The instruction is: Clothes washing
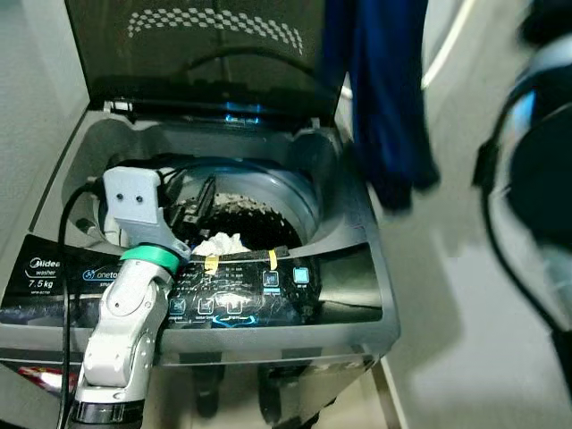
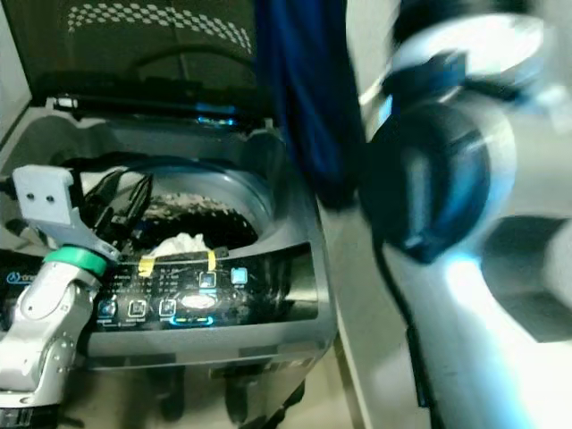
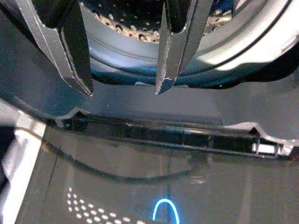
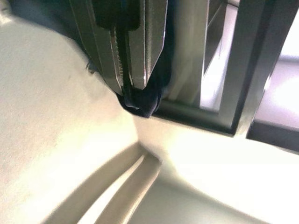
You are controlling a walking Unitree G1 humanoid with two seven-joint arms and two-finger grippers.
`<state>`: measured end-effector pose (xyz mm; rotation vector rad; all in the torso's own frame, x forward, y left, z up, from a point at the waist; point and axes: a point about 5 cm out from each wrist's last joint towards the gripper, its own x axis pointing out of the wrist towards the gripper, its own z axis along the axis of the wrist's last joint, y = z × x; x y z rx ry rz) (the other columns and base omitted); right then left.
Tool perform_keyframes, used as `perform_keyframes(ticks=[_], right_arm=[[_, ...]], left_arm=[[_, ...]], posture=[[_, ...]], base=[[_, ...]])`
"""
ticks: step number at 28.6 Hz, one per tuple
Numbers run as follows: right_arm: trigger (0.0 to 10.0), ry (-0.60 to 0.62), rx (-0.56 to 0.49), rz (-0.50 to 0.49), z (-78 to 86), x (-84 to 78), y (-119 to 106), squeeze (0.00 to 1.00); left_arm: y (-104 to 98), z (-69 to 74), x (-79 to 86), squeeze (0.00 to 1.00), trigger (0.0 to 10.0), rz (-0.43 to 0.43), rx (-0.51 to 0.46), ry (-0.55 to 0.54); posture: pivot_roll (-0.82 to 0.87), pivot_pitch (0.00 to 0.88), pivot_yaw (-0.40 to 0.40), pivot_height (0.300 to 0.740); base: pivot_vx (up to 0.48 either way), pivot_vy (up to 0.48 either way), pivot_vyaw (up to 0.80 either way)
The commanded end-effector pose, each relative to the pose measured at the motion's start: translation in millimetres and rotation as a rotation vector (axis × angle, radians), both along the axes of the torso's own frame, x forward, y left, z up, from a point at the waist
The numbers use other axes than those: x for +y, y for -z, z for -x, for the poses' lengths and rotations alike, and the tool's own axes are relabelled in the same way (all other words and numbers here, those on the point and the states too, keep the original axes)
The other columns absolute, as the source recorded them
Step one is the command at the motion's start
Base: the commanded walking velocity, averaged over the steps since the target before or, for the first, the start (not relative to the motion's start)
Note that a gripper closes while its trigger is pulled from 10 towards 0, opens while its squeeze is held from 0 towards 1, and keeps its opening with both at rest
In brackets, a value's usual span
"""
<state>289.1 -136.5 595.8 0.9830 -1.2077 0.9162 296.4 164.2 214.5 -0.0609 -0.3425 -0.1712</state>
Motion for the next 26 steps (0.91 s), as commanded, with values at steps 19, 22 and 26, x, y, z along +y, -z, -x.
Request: perform_keyframes(ticks=[19, 22, 26], right_arm=[[10.0, 0.175, 0.582, 1.086, -113.0, 120.5, 256, 0.00], [10.0, 0.129, 0.545, 1.324, -110.5, 122.7, 279, 0.00], [10.0, 0.056, 0.420, 1.714, -105.2, 109.2, 311, 0.00]], left_arm=[[6, 0.9, -5.0, 0.00, 10.0, -0.020, 0.030, 0.020], [7, 2.2, -4.5, 0.00, 10.0, -0.025, 0.035, 0.025], [8, 3.1, -5.4, 0.00, 10.0, -0.038, 0.041, 0.046]], posture=[[0.11, 0.012, -0.093, 0.740], [0.11, 0.012, -0.093, 0.740], [0.11, 0.017, -0.089, 0.740]], base=[[0.000, 0.000, 0.00], [0.000, 0.000, 0.00], [0.000, 0.000, 0.00]])
